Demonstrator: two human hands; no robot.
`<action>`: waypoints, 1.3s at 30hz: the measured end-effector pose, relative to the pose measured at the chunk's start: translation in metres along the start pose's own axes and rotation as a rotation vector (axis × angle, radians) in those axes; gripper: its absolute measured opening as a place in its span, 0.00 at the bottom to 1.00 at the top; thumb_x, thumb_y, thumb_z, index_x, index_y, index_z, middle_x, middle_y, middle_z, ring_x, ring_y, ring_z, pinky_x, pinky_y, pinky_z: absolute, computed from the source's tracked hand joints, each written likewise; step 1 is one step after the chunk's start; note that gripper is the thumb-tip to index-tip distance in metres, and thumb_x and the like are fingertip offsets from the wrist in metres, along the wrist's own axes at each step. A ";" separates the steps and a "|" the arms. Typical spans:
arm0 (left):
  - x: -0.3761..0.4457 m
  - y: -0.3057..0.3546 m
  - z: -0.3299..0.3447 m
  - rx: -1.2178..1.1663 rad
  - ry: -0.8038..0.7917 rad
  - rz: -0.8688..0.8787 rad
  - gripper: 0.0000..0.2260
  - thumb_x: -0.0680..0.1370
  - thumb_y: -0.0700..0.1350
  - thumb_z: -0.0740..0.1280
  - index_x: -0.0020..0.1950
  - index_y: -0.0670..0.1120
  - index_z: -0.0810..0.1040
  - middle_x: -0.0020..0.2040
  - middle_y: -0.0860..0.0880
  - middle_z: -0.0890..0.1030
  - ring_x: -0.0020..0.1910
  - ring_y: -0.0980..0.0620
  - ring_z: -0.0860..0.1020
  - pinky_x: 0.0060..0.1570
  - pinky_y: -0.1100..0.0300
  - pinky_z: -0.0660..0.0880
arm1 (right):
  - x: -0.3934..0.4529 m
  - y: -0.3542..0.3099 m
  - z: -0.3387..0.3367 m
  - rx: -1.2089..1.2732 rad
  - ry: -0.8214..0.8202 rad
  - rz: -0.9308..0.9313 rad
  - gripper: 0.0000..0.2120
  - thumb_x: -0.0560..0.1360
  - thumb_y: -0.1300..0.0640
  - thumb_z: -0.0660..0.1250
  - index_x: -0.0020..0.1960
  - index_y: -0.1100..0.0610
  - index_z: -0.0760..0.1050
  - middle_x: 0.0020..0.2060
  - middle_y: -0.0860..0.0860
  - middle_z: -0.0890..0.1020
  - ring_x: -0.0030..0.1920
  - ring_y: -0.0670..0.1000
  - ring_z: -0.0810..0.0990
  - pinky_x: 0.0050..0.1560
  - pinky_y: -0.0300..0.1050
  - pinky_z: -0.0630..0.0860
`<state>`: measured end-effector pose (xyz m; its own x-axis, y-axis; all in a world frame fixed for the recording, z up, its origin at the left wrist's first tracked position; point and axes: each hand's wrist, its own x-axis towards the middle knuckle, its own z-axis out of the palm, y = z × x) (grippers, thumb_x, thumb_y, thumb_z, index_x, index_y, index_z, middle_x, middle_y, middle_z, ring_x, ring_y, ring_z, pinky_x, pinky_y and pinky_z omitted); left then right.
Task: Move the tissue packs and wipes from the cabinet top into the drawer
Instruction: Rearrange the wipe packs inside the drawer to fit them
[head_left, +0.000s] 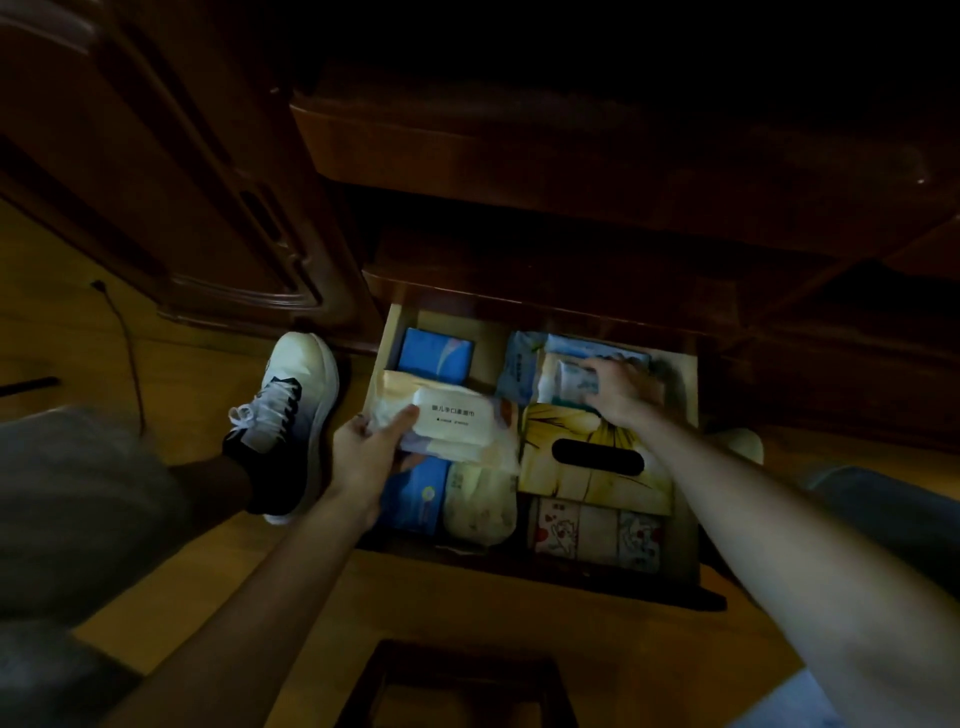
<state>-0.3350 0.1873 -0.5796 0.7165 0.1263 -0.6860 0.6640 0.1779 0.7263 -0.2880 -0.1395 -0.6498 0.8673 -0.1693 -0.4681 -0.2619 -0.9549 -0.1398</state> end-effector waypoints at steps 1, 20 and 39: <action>-0.001 0.001 -0.001 -0.005 -0.003 0.001 0.11 0.76 0.42 0.73 0.57 0.41 0.80 0.50 0.41 0.86 0.49 0.42 0.85 0.52 0.44 0.81 | 0.002 -0.001 0.001 -0.072 0.030 0.000 0.24 0.76 0.49 0.72 0.71 0.45 0.72 0.65 0.53 0.77 0.64 0.59 0.74 0.63 0.58 0.73; -0.028 0.014 0.038 -0.082 -0.256 0.048 0.11 0.82 0.47 0.66 0.58 0.40 0.79 0.52 0.39 0.85 0.48 0.45 0.85 0.42 0.55 0.82 | -0.110 -0.091 -0.076 0.609 0.207 -0.474 0.08 0.81 0.55 0.64 0.58 0.45 0.72 0.54 0.44 0.78 0.53 0.43 0.78 0.50 0.42 0.78; -0.040 0.019 0.044 -0.081 -0.234 -0.002 0.12 0.80 0.48 0.67 0.57 0.42 0.80 0.45 0.45 0.86 0.45 0.48 0.84 0.44 0.56 0.81 | -0.121 -0.079 -0.077 0.130 0.100 -0.575 0.30 0.72 0.38 0.71 0.68 0.43 0.63 0.66 0.47 0.73 0.61 0.49 0.75 0.52 0.45 0.74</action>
<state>-0.3412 0.1427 -0.5365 0.7512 -0.1019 -0.6522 0.6532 0.2572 0.7122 -0.3395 -0.0627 -0.5154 0.9193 0.3378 -0.2019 0.2175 -0.8637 -0.4547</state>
